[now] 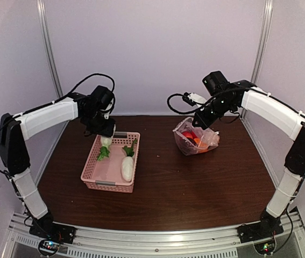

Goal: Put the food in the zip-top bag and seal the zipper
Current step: Pick up the fake vegetable from the bin, then place the zipper food storage bag in the zipper food storage bag.

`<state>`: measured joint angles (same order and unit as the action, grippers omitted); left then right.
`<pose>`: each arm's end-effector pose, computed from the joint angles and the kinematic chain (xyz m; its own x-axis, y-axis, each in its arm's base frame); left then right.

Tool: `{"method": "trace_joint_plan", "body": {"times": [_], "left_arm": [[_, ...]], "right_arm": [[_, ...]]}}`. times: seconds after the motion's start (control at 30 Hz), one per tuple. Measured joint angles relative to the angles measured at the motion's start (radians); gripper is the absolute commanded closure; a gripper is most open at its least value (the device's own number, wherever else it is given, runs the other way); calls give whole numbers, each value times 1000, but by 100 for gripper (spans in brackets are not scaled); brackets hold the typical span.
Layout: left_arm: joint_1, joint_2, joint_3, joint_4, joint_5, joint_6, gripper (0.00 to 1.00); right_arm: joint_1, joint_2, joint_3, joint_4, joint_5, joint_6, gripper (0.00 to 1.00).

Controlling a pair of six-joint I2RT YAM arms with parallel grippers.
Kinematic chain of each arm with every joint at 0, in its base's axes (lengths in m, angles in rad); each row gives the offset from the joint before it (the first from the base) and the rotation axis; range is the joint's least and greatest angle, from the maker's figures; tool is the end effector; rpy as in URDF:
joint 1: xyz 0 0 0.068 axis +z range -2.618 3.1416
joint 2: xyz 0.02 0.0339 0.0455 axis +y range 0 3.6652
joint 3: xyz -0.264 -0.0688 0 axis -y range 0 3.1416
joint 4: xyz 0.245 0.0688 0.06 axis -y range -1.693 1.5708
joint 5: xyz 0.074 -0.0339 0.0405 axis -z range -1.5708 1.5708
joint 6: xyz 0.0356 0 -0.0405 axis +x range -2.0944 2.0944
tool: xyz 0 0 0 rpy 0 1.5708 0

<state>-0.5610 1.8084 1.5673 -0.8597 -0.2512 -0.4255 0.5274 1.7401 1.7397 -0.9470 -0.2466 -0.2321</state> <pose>0.3294 -0.1965 0.2731 -0.8610 0.0688 -0.5040 0.0710 0.9974 0.0149 0.3178 0.1952 0.3455 -0.5422 -0.5739 -0.6137 -0.7562 0.6517 0.0586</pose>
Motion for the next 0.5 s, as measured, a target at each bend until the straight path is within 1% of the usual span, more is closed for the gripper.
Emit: {"method": "trace_joint_plan", "body": {"times": [0.1, 0.2, 0.27, 0.37, 0.5], "left_arm": [[-16, -105, -11, 66, 108, -4, 64], [-54, -222, -86, 257, 290, -27, 64], [-80, -259, -119, 371, 412, -56, 64], [-124, -244, -123, 524, 583, -101, 64], [-190, -175, -115, 640, 715, -145, 65]], "right_arm": [[0, 0, 2, -1, 0, 1, 100], [0, 0, 20, -8, 0, 4, 100], [0, 0, 40, -10, 1, 8, 100], [0, 0, 61, -6, 8, 20, 100], [0, 0, 63, -5, 24, 34, 100]]}}
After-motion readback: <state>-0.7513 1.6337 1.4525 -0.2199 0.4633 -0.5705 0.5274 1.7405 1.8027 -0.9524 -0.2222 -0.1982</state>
